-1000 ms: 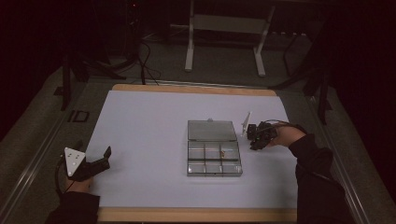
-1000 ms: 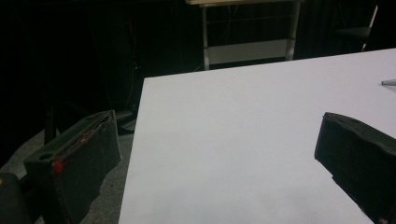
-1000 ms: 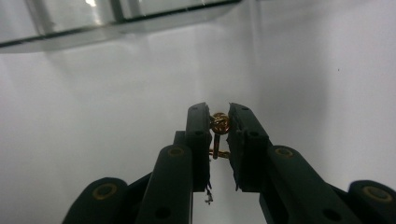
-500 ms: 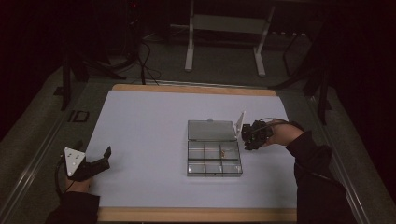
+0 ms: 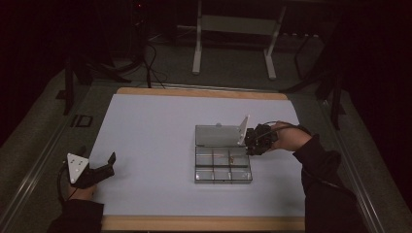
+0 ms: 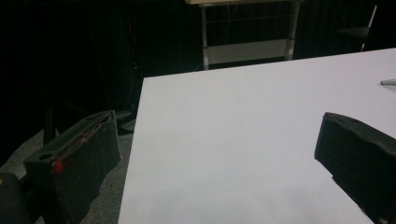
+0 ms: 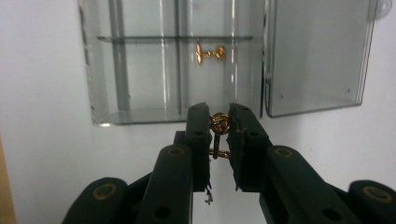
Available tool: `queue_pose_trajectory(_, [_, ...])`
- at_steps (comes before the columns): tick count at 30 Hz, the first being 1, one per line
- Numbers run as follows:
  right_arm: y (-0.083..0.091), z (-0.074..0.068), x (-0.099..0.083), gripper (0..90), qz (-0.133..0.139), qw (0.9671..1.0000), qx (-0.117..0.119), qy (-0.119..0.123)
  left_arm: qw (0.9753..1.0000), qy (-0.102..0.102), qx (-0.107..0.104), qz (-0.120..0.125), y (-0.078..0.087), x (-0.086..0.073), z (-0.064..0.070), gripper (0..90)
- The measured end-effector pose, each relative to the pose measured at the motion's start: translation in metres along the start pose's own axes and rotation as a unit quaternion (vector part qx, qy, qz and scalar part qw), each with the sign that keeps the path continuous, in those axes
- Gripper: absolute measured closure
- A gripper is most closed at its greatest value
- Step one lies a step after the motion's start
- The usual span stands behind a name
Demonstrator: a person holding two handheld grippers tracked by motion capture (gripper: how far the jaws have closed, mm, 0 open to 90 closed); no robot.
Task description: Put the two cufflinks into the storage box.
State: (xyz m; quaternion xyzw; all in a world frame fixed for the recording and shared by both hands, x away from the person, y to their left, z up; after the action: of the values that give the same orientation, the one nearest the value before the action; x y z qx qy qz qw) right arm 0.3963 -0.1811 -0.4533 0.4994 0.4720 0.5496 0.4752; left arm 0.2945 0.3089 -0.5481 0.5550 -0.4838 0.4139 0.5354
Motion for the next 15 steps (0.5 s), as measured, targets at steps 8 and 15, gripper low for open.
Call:
queue_pose_trajectory(8, [0.009, -0.003, 0.012, 78.7, 0.033, 0.9993, -0.010, 0.012, 1.0000, 0.000, 0.000, 0.000, 0.000, 0.000, 0.000, 0.4])
queue_pose_trajectory(15, [0.006, -0.002, 0.017, 78.6, 0.073, 0.9972, -0.007, 0.015, 1.0000, 0.000, -0.002, 0.001, 0.000, 0.000, 0.000, 0.4])
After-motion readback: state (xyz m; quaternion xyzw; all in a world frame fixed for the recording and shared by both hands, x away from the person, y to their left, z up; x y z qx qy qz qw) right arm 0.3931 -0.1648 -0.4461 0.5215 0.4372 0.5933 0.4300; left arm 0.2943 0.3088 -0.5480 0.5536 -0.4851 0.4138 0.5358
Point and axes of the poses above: each handheld gripper's, and its own axes: y roughly backward along the jaws, x roughly out of its top, z roughly to its right, the point moved 4 cm from there along -y, roughly forward along the jaws, and after that the axes turned 4 degrees about x, right-handed, at the moved point
